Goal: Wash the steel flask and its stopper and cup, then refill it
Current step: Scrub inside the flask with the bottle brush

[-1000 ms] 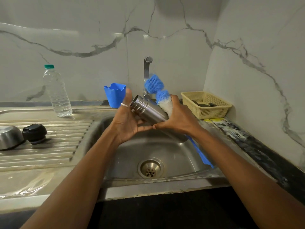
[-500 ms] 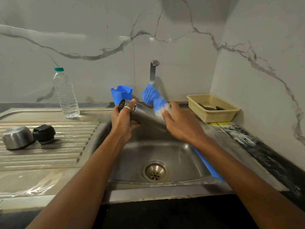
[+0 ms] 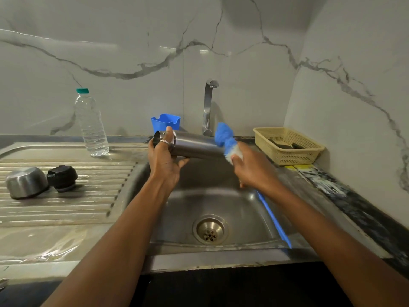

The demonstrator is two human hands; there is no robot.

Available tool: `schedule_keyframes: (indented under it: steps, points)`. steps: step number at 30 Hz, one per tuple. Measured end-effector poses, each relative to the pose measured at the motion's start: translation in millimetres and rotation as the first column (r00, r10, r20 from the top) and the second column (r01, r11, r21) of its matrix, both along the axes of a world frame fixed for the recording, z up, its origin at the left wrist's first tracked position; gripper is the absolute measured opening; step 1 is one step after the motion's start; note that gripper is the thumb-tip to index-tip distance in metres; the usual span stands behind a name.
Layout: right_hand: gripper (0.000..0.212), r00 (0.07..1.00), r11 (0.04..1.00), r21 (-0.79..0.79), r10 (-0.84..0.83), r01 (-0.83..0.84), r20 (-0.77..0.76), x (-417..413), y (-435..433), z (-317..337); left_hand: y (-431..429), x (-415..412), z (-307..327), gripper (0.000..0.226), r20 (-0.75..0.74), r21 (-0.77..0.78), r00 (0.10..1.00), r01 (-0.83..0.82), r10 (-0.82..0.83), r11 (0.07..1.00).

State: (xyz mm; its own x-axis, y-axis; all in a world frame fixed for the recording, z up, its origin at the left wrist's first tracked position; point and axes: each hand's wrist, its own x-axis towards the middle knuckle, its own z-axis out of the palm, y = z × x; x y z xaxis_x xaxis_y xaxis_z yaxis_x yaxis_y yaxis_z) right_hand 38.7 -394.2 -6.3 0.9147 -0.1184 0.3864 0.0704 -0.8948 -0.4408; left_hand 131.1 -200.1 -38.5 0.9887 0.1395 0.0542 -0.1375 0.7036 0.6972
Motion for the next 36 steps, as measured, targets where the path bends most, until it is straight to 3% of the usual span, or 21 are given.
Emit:
schedule_keyframes:
  steps: [2, 6, 8, 11, 14, 18, 21, 24, 28, 33, 36]
  points:
    - [0.033, 1.000, 1.000, -0.004, -0.010, 0.010, 0.000, -4.7, 0.3, 0.1, -3.0, 0.8, -1.2, 0.044, -0.012, 0.012, 1.000, 0.003, -0.002, 1.000]
    - [0.039, 0.964, 0.970, -0.011, 0.244, -0.244, 0.107, -18.5, 39.9, -2.2, -9.3, 0.5, -3.4, 0.078, 0.027, 0.061, 0.999, 0.028, -0.029, 0.998]
    - [0.039, 0.967, 0.974, -0.017, 0.226, -0.226, 0.119, -14.1, 39.8, -2.4, -5.9, 3.7, -5.5, 0.077, 0.022, 0.028, 1.000, 0.019, -0.019, 0.999]
    - [0.037, 0.999, 0.999, -0.043, 0.034, -0.033, 0.017, 1.2, 9.2, -5.5, 2.2, 6.0, -4.2, 0.063, -0.022, -0.027, 1.000, -0.018, 0.018, 0.999]
    - [0.032, 0.997, 0.997, 0.042, -0.064, 0.065, -0.031, 5.1, -14.0, -8.3, 0.5, 4.0, -2.7, 0.049, -0.043, -0.016, 0.999, -0.024, 0.023, 1.000]
    - [0.038, 0.986, 0.990, -0.006, 0.141, -0.141, 0.083, -6.6, 23.3, -6.9, -10.2, 1.1, -1.4, 0.033, -0.026, 0.010, 0.999, -0.021, 0.021, 1.000]
    - [0.037, 0.925, 0.940, -0.085, 0.341, -0.331, 0.167, -9.4, 51.8, -11.3, -9.6, 1.5, -2.9, 0.041, -0.023, 0.032, 0.998, -0.050, 0.051, 0.998]
    - [0.035, 0.971, 0.978, -0.095, 0.196, -0.185, 0.134, 4.3, 27.0, -8.8, -3.6, 2.1, -0.9, 0.060, -0.057, -0.026, 0.996, -0.072, 0.070, 0.997]
    - [0.036, 0.996, 0.994, -0.110, 0.028, -0.019, 0.082, 6.6, -3.0, -8.8, -5.2, -1.8, 0.6, 0.055, -0.081, 0.010, 0.994, -0.070, 0.070, 0.998]
    - [0.041, 0.941, 0.947, -0.085, 0.317, -0.309, 0.115, -10.2, 45.2, -9.4, -11.4, -3.6, -0.1, 0.056, -0.050, 0.044, 0.995, -0.082, 0.084, 0.996]
    - [0.043, 0.946, 0.952, -0.104, 0.300, -0.288, 0.124, -6.1, 41.6, -7.8, -5.2, -4.3, 1.4, 0.063, -0.094, 0.023, 0.989, -0.112, 0.114, 0.993]
